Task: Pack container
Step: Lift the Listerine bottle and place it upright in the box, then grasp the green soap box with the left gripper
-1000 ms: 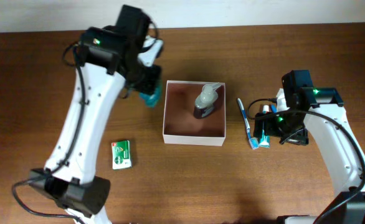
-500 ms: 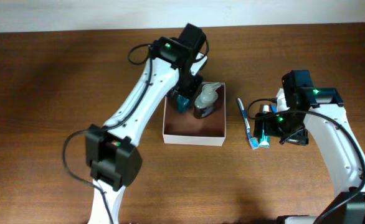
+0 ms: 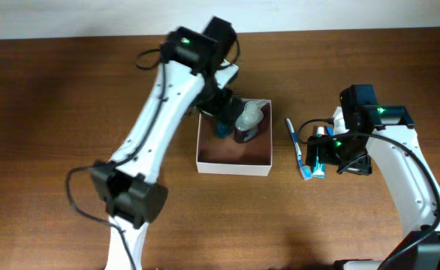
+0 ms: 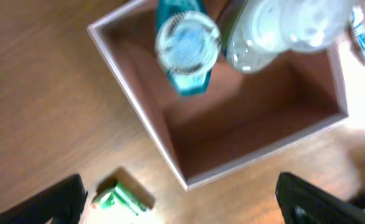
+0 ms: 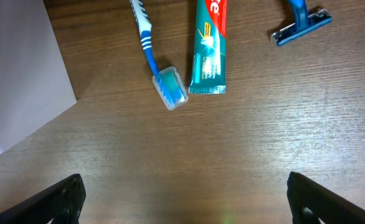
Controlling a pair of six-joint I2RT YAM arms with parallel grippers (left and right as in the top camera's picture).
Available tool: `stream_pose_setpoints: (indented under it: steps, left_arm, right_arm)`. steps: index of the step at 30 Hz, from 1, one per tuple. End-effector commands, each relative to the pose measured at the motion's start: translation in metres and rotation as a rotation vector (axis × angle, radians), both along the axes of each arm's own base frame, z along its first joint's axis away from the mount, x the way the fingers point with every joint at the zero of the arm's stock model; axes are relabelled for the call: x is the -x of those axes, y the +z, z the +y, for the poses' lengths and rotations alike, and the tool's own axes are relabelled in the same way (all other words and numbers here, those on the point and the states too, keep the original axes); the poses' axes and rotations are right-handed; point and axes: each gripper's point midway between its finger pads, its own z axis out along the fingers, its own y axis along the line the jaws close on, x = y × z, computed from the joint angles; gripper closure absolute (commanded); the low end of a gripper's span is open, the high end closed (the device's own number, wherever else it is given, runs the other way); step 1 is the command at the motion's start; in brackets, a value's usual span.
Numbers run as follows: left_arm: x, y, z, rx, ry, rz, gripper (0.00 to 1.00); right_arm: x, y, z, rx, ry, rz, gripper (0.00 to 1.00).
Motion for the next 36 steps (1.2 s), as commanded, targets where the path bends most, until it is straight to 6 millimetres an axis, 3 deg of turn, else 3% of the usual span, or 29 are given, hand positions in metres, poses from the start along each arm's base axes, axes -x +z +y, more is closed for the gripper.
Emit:
stream_pose_setpoints:
  steps: [1, 3, 6, 8, 9, 11, 14, 17, 21, 27, 28, 31, 34, 36]
  left_arm:
    - [0.016, 0.05, 0.014, 0.079, 0.035, -0.082, 0.01]
    - [0.035, 0.065, 0.028, 0.066, 0.041, -0.103, 0.01]
    - [0.075, 0.075, 0.083, -0.095, 0.11, -0.165, 0.01]
    - [0.098, 0.07, 0.118, -0.195, 0.205, -0.183, 0.0]
    - [0.112, 0.056, 0.133, -0.203, 0.269, -0.169, 0.0]
    - [0.12, 0.029, 0.138, -0.159, 0.31, -0.127, 0.01]
    - [0.129, -0.059, 0.156, -0.103, 0.47, 0.03, 0.01]
    - [0.136, -0.103, 0.174, -0.114, 0.555, 0.107, 0.01]
    - [0.141, -0.146, 0.176, -0.083, 0.594, 0.185, 0.01]
    - [0.13, -0.19, 0.174, -0.091, 0.587, 0.202, 0.11]
    - [0.13, -0.199, 0.174, -0.101, 0.587, 0.221, 0.19]
    - [0.125, -0.213, 0.174, -0.105, 0.586, 0.231, 0.3]
    - [0.121, -0.215, 0.172, -0.096, 0.586, 0.221, 0.42]
    - [0.121, -0.215, 0.171, -0.089, 0.586, 0.224, 0.6]
  right_arm:
    - [-0.004, 0.002, -0.004, 0.011, -0.004, -0.008, 0.01]
    - [-0.004, 0.002, -0.004, 0.011, -0.004, -0.009, 0.01]
    - [-0.004, 0.002, -0.004, 0.011, -0.004, -0.009, 0.01]
    - [-0.004, 0.002, -0.004, 0.011, -0.004, -0.009, 0.01]
    - [-0.004, 0.002, -0.004, 0.011, -0.004, -0.01, 0.01]
    - [-0.004, 0.002, -0.004, 0.011, -0.004, -0.011, 0.01]
    - [-0.005, 0.002, -0.004, 0.011, -0.004, -0.012, 0.01]
    - [-0.005, 0.002, -0.004, 0.011, -0.004, -0.012, 0.01]
    - [-0.005, 0.002, -0.004, 0.011, -0.004, -0.013, 0.01]
    - [-0.005, 0.002, -0.004, 0.011, -0.004, -0.013, 0.01]
    - [-0.005, 0.002, -0.004, 0.011, -0.004, -0.012, 0.01]
    - [-0.005, 0.002, -0.004, 0.011, -0.004, -0.012, 0.01]
    - [-0.005, 0.002, -0.004, 0.011, -0.004, -0.013, 0.01]
    - [-0.005, 0.002, -0.004, 0.011, -0.004, -0.012, 0.01]
